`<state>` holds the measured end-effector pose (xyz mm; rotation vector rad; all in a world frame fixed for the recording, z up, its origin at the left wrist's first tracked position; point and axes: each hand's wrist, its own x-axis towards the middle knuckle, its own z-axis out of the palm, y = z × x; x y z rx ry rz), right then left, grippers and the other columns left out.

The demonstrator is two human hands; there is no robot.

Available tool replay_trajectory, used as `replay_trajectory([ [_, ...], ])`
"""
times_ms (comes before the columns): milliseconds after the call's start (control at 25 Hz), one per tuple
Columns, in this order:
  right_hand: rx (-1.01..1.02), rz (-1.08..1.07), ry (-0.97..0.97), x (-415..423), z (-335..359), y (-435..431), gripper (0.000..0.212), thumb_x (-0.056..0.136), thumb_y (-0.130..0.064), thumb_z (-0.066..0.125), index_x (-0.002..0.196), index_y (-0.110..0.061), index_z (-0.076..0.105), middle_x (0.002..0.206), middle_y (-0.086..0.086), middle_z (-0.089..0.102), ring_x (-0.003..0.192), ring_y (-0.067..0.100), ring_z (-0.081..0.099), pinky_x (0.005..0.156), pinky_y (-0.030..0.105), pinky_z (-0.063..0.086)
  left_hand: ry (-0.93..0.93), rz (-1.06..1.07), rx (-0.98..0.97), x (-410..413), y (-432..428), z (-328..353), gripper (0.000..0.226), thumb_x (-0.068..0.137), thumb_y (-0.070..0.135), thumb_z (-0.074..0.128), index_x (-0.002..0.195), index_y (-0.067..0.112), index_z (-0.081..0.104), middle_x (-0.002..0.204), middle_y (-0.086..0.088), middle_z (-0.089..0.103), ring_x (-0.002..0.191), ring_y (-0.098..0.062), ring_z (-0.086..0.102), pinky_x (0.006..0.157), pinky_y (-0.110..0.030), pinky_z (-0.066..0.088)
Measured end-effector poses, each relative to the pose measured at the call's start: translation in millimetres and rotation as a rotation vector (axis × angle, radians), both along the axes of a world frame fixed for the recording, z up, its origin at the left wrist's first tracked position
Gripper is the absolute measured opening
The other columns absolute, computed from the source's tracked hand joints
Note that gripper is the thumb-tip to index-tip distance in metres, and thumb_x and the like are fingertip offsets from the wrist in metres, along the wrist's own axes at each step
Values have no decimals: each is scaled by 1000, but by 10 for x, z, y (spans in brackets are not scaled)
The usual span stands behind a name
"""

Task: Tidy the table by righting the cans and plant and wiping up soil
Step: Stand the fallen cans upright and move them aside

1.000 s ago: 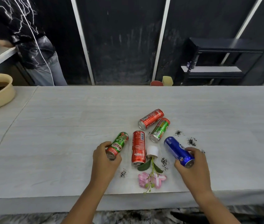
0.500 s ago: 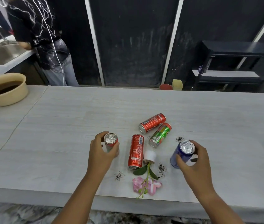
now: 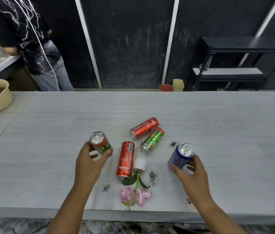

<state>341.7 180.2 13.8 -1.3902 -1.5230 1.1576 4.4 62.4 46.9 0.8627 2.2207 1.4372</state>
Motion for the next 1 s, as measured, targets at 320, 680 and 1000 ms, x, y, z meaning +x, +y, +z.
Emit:
replay_trajectory([
  [320,34,-187,-30,923,172,815,61,81,-31,94,132,-40,61,124,-20,71,110,3,68,89,35,56,43,-283,39,842,1005,260,57,77,51,95,124,48,61,115,33,69,106,14,63,77,-11,50],
  [680,27,-336,-78,1798,34,1705,64,81,-28,92,136,-34,60,128,-13,70,111,9,70,87,33,55,20,-629,-52,2233,2324,-10,55,79,42,92,125,36,63,120,18,70,109,-1,66,93,-36,58],
  [1000,28,-328,-159,2133,1,2184,60,76,-45,91,127,-43,59,113,-29,69,97,-6,70,76,25,53,90,-777,-154,3004,2997,-161,53,79,41,90,122,33,60,121,15,68,108,-11,65,80,-30,49],
])
